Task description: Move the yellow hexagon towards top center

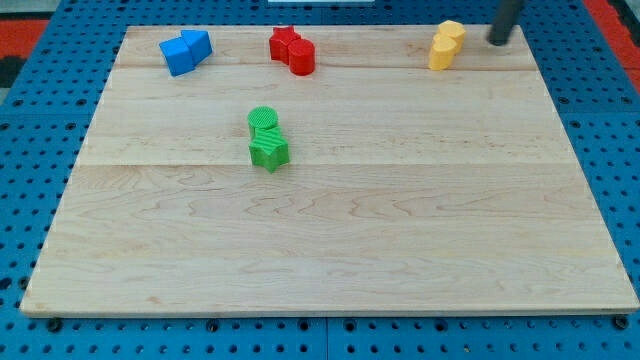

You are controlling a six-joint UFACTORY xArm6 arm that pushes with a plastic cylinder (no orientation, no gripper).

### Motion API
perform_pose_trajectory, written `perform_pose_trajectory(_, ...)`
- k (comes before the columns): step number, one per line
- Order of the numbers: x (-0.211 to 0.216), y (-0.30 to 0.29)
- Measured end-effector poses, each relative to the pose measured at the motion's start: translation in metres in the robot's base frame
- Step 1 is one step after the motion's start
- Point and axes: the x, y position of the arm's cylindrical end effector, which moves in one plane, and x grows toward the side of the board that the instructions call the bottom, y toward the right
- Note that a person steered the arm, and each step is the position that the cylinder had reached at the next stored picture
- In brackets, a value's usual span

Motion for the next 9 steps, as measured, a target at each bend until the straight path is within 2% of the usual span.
perform_pose_trajectory(1, -0.001, -0.071)
perform_pose_trajectory(2, -0.001, -0.11)
perform_pose_trajectory(3, -0.002, -0.08)
perform_pose_trajectory(4, -0.006, -0.129)
perform_pose_trajectory(5, -0.006, -0.208)
perform_pose_trajectory(6, 0.002, -0.21)
perform_pose_trajectory(7, -0.005, -0.176)
perform_pose_trajectory(8, -0.022, -0.198)
perform_pose_trajectory(9, -0.022, -0.252)
